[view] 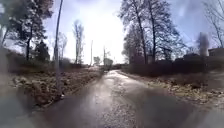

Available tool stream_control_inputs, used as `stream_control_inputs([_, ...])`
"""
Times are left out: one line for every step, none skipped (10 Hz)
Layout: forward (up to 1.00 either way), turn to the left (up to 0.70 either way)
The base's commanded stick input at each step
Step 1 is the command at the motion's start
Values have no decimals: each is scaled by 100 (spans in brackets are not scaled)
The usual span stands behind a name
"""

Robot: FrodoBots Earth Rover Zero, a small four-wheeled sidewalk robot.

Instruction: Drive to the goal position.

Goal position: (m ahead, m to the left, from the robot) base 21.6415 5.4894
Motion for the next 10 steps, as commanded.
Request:
stream_control_inputs([85,0])
stream_control_inputs([85,0])
stream_control_inputs([85,0])
stream_control_inputs([85,0])
stream_control_inputs([85,0])
stream_control_inputs([85,0])
stream_control_inputs([85,0])
stream_control_inputs([85,0])
stream_control_inputs([85,0])
stream_control_inputs([85,0])
